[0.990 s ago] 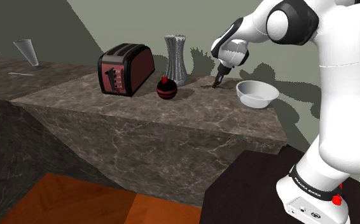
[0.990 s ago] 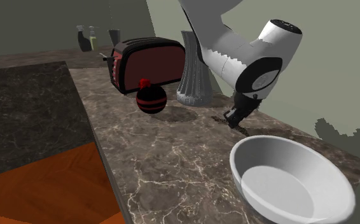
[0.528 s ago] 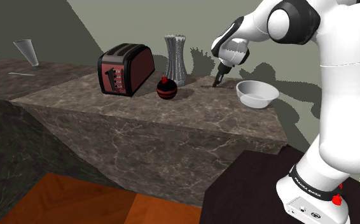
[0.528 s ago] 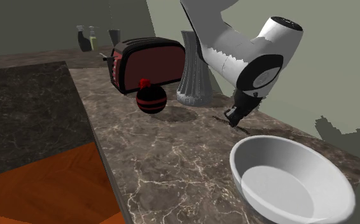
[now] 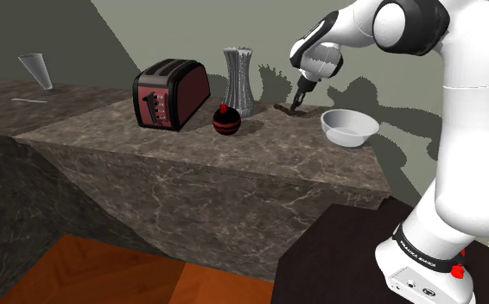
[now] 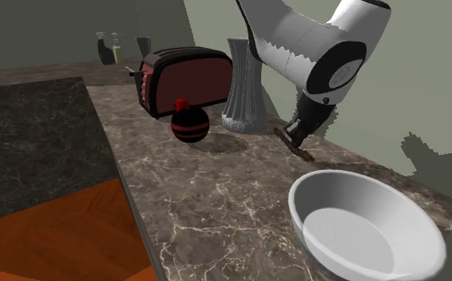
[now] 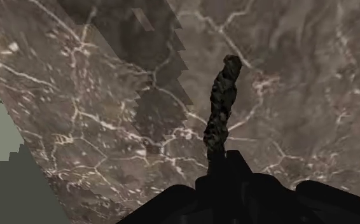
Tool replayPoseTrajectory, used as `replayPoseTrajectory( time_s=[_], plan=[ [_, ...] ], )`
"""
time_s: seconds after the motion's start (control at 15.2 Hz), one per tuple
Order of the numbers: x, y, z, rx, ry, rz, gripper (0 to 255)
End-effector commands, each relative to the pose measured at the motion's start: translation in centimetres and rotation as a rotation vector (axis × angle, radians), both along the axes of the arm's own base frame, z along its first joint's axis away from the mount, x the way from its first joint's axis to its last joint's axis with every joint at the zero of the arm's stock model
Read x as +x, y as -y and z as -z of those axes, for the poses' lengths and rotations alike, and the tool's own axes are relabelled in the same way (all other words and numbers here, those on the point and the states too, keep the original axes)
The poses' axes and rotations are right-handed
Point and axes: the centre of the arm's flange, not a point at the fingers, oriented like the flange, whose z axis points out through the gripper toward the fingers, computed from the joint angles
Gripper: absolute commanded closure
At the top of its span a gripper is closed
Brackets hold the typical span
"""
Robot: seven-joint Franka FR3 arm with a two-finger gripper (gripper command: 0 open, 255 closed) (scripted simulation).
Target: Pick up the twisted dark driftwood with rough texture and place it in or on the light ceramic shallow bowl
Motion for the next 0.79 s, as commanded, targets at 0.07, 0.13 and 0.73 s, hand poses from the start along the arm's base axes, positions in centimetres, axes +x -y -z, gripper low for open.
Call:
replayPoseTrajectory(
  time_s=[0.07,0.13,0.73],
  plan=[
    [0.0,0.0,-1.6,0.000,-0.001,0.000,255],
    [0.0,0.0,-2.1,0.000,-0.001,0.000,255],
    [0.0,0.0,-6.9,0.000,-0.001,0.000,255]
  ],
)
